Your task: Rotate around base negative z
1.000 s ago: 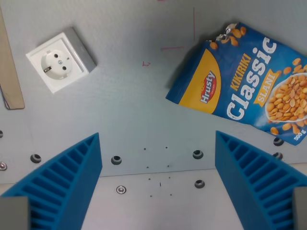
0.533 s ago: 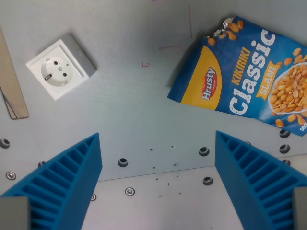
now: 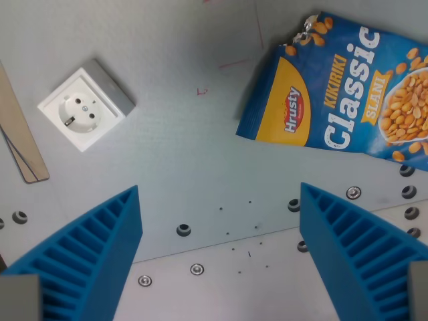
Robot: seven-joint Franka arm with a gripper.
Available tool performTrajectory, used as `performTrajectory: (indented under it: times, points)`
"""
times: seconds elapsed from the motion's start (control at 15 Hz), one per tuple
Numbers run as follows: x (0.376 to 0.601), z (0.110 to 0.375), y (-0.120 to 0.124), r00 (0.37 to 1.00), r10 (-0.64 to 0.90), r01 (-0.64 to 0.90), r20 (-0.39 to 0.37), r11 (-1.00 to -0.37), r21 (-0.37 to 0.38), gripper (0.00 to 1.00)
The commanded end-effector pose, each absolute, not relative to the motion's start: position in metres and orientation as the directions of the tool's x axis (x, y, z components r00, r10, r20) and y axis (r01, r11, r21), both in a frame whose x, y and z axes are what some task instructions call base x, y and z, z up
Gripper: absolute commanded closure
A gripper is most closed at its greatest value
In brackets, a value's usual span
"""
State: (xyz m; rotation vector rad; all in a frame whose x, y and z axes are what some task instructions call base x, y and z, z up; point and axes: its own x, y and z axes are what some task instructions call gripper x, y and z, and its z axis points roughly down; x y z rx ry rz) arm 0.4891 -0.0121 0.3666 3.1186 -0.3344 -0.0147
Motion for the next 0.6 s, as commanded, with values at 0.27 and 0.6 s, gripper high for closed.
performTrajectory:
  times: [0.27, 0.6]
  points:
    - [0.4889, 0.3685, -0.0123, 0.913, -0.408, -0.408, -0.007, -0.913, 0.002, 0.00]
    - [0.4889, 0.3685, -0.0123, 0.884, -0.468, -0.468, -0.007, -0.884, 0.002, 0.00]
